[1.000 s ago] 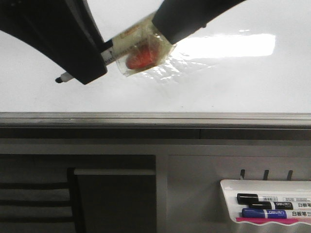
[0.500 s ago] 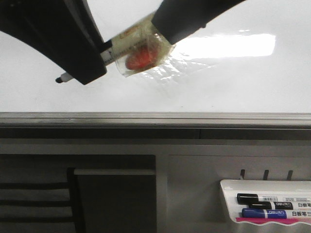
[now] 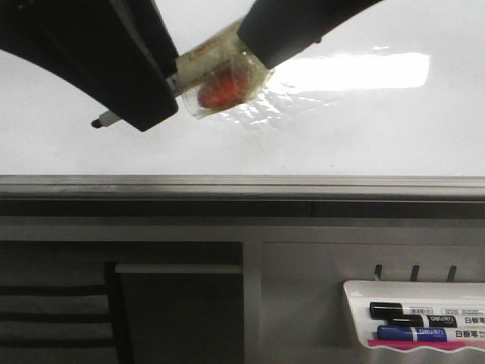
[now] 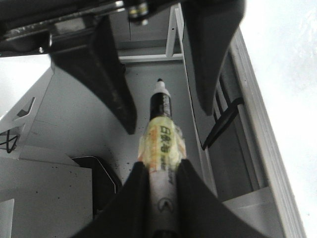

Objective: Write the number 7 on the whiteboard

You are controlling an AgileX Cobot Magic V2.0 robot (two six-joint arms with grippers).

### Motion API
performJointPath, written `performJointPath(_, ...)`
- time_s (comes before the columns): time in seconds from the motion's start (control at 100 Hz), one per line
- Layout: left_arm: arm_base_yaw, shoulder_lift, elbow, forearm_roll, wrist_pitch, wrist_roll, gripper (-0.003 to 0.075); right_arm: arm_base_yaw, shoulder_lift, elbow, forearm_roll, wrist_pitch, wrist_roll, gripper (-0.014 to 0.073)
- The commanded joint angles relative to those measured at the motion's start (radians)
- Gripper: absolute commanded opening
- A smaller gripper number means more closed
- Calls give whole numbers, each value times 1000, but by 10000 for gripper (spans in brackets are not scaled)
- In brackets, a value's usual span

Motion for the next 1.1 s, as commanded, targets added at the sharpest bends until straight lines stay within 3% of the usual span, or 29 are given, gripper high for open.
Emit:
performJointPath(0.0,-10,-23,-32,-35,-42,-13,438,-2,-15,-31,31,-36,-9,-50)
performJointPath(0.2,-10,-23,-32,-50,-42,-13,438,-2,-35,-31,-20,-39,17,-50)
performJointPath(0.33,-7,-30,-38,-23,-36,-24,438,-2,-70,-31,-132,-42,101,-50)
performJointPath(0.42,21,-55,-52,10,-33,-123,438,-2,-110,-31,-240,-61,204,-50)
performJointPath(0.6,108,-173,-47,18,-32,-266,438,-34,-175,-31,-453,-84,531,-50)
performJointPath(0.77,186,-334,68,14,-85,-341,438,-190,-184,-31,-458,-67,726,-50)
performJointPath(0.87,214,-429,169,14,-160,-368,438,-267,-184,-16,-379,-31,753,-50)
performJointPath(1.09,225,-531,328,14,-287,-370,438,-267,-184,5,-309,-147,750,-50)
